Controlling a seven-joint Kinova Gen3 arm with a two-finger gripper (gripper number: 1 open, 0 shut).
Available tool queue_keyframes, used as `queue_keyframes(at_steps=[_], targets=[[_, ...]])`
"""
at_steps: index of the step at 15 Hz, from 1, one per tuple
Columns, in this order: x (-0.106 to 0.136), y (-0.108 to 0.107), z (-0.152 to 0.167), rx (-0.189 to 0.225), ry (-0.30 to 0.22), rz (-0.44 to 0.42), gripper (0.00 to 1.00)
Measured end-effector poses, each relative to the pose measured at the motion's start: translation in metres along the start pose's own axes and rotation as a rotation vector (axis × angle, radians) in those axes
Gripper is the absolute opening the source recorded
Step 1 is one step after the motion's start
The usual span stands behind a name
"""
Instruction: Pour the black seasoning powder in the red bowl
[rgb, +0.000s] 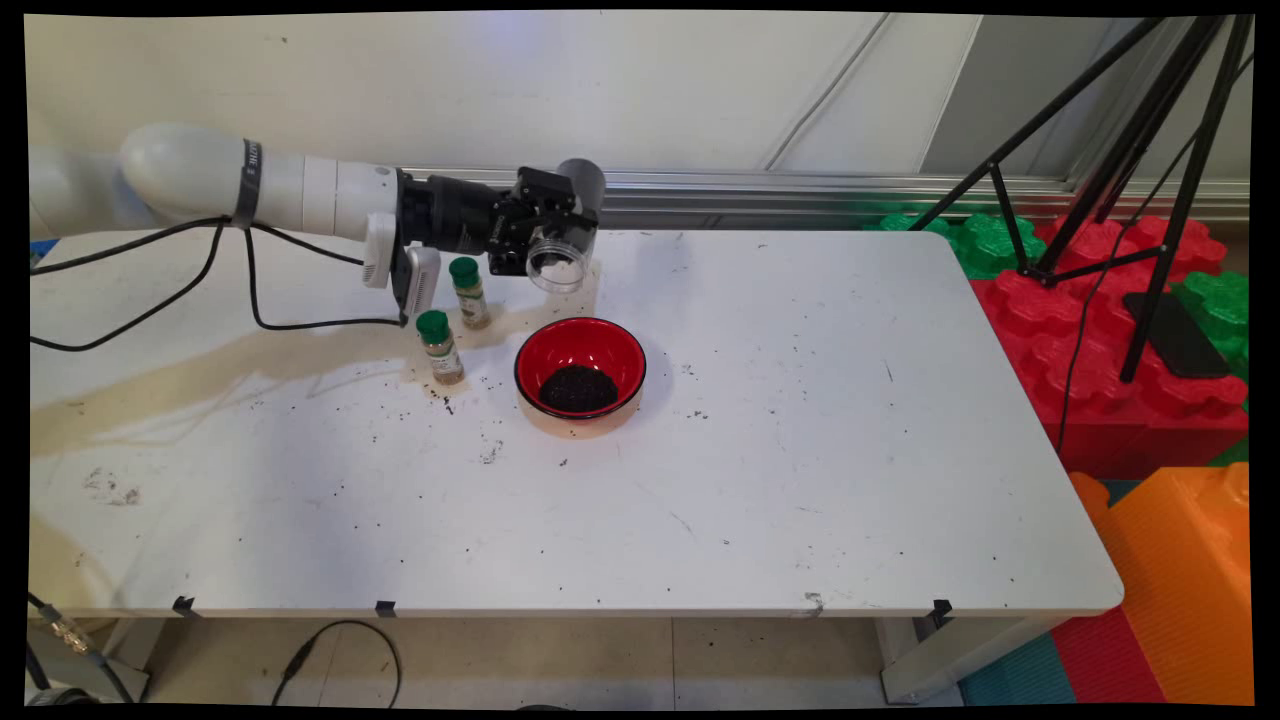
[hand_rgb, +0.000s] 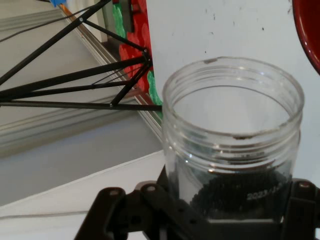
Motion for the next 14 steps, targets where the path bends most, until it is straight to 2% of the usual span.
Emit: queue_keyframes(at_steps=[14], targets=[[0.0063,-0.0003,0.0005,0.013,-0.022,0.165,0.0]])
